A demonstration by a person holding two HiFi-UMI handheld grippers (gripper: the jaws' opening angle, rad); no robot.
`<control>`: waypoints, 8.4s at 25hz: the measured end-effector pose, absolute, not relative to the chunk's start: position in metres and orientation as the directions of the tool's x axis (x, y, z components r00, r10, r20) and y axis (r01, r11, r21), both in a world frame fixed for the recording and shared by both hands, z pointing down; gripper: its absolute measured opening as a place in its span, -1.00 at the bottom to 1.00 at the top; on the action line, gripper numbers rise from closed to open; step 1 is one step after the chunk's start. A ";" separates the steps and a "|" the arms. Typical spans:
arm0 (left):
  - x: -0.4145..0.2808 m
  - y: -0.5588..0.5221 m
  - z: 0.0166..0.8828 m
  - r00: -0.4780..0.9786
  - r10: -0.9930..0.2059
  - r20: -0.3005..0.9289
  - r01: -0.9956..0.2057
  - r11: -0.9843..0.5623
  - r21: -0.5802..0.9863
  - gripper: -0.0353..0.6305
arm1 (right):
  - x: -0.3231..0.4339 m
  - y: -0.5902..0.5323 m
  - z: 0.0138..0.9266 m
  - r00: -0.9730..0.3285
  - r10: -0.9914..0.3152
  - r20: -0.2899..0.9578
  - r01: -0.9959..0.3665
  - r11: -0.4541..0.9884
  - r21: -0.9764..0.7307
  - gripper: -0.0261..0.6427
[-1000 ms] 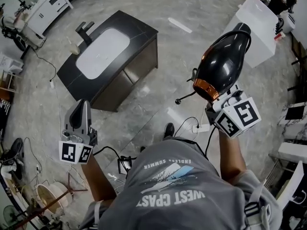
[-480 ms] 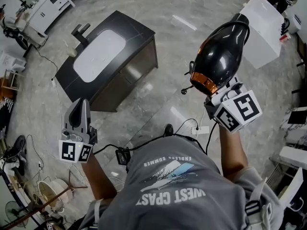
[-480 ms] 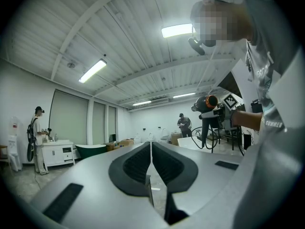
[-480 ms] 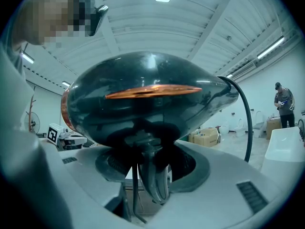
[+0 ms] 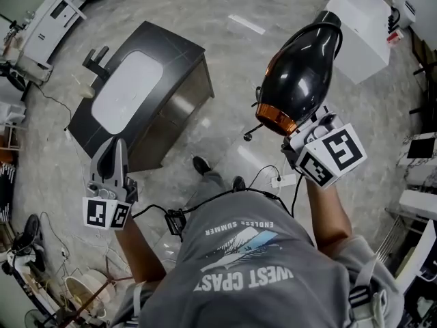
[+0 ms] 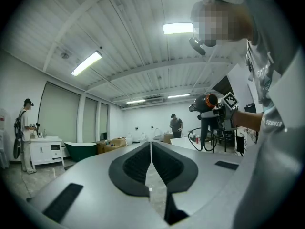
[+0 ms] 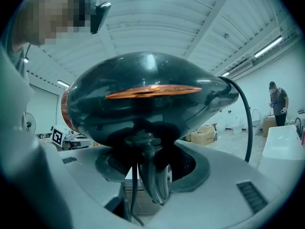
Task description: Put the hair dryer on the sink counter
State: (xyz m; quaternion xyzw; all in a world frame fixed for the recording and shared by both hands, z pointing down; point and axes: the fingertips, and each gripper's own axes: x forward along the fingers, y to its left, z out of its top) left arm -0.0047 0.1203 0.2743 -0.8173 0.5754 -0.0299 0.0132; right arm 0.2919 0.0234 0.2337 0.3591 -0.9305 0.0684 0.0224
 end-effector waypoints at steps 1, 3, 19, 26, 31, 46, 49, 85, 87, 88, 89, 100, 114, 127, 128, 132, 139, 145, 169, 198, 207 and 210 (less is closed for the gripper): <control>-0.006 0.112 0.274 0.346 -0.938 0.031 -0.936 -0.347 -0.055 -0.82 | 0.289 0.021 0.235 -0.739 -0.667 0.096 -0.674 0.730 -0.112 -0.25; -0.009 0.094 0.274 0.362 -0.932 0.025 -0.930 -0.363 -0.052 -0.82 | 0.286 0.013 0.237 -0.732 -0.673 0.105 -0.682 0.723 -0.112 -0.25; -0.075 -0.002 0.267 0.432 -0.902 0.004 -0.901 -0.431 -0.042 -0.82 | 0.226 -0.066 0.226 -0.675 -0.731 0.106 -0.738 0.667 -0.100 -0.25; -0.113 -0.022 0.277 0.440 -0.897 -0.033 -0.898 -0.440 -0.012 -0.82 | 0.188 -0.081 0.219 -0.660 -0.742 0.119 -0.750 0.659 -0.054 -0.25; -0.139 -0.028 0.276 0.432 -0.900 -0.058 -0.902 -0.433 -0.006 -0.82 | 0.168 -0.091 0.208 -0.652 -0.750 0.113 -0.756 0.654 -0.024 -0.25; -0.197 -0.039 0.283 0.314 -0.948 -0.049 -0.949 -0.315 0.004 -0.82 | 0.109 -0.162 0.195 -0.715 -0.694 0.080 -0.696 0.718 0.006 -0.25; -0.210 -0.043 0.280 0.268 -0.962 -0.047 -0.963 -0.269 0.005 -0.82 | 0.091 -0.184 0.194 -0.742 -0.666 0.077 -0.667 0.745 0.008 -0.25; -0.254 -0.109 0.315 -0.061 -0.996 0.068 -0.997 0.064 0.044 -0.82 | -0.056 -0.380 0.302 -0.888 -0.386 0.249 -0.423 0.899 -0.116 -0.25; -0.255 -0.112 0.316 -0.076 -0.994 0.074 -0.996 0.079 0.045 -0.82 | -0.064 -0.389 0.312 -0.892 -0.371 0.260 -0.414 0.901 -0.133 -0.25; -0.256 -0.113 0.317 -0.083 -0.994 0.078 -0.995 0.087 0.046 -0.82 | -0.068 -0.393 0.318 -0.893 -0.364 0.266 -0.410 0.901 -0.141 -0.25; -0.257 -0.114 0.318 -0.091 -0.992 0.082 -0.994 0.095 0.046 -0.82 | -0.072 -0.397 0.324 -0.893 -0.358 0.272 -0.406 0.902 -0.148 -0.25; -0.260 -0.107 0.328 -0.186 -0.974 0.131 -0.980 0.193 0.039 -0.82 | -0.109 -0.425 0.385 -0.889 -0.290 0.355 -0.374 0.906 -0.196 -0.25; -0.263 -0.107 0.337 -0.254 -0.952 0.170 -0.963 0.266 0.048 -0.82 | -0.151 -0.444 0.452 -0.867 -0.205 0.454 -0.341 0.909 -0.240 -0.25; -0.274 -0.115 0.351 -0.281 -0.934 0.220 -0.951 0.302 0.067 -0.82 | -0.194 -0.470 0.515 -0.837 -0.179 0.517 -0.363 0.889 -0.280 -0.25; -0.274 -0.116 0.351 -0.282 -0.933 0.223 -0.950 0.304 0.067 -0.82 | -0.196 -0.472 0.519 -0.833 -0.178 0.524 -0.366 0.888 -0.279 -0.25; -0.277 -0.117 0.357 -0.290 -0.927 0.238 -0.946 0.315 0.077 -0.82 | -0.206 -0.475 0.544 -0.813 -0.160 0.560 -0.367 0.887 -0.281 -0.25; -0.282 -0.123 0.365 -0.297 -0.921 0.254 -0.940 0.328 0.092 -0.82 | -0.224 -0.478 0.583 -0.769 -0.126 0.627 -0.359 0.896 -0.261 -0.25; -0.285 -0.123 0.372 -0.308 -0.913 0.269 -0.933 0.345 0.103 -0.82 | -0.239 -0.476 0.611 -0.725 -0.105 0.680 -0.345 0.911 -0.227 -0.25; -0.295 -0.114 0.400 -0.339 -0.887 0.312 -0.910 0.394 0.129 -0.82 | -0.265 -0.460 0.720 -0.531 -0.051 0.846 -0.274 0.955 -0.114 -0.25; -0.300 -0.014 0.378 -0.429 -0.866 0.256 -0.883 0.461 0.081 -0.82 | -0.252 -0.454 0.686 -0.430 -0.191 0.882 -0.266 0.961 0.078 -0.02; -0.287 0.038 0.351 -0.440 -0.877 0.193 -0.889 0.456 0.048 -0.82 | -0.230 -0.423 0.607 -0.558 -0.249 0.792 -0.336 0.940 0.059 -0.05; -0.284 0.053 0.343 -0.432 -0.885 0.174 -0.895 0.445 0.036 -0.82 | -0.224 -0.409 0.573 -0.612 -0.269 0.743 -0.358 0.933 0.042 -0.09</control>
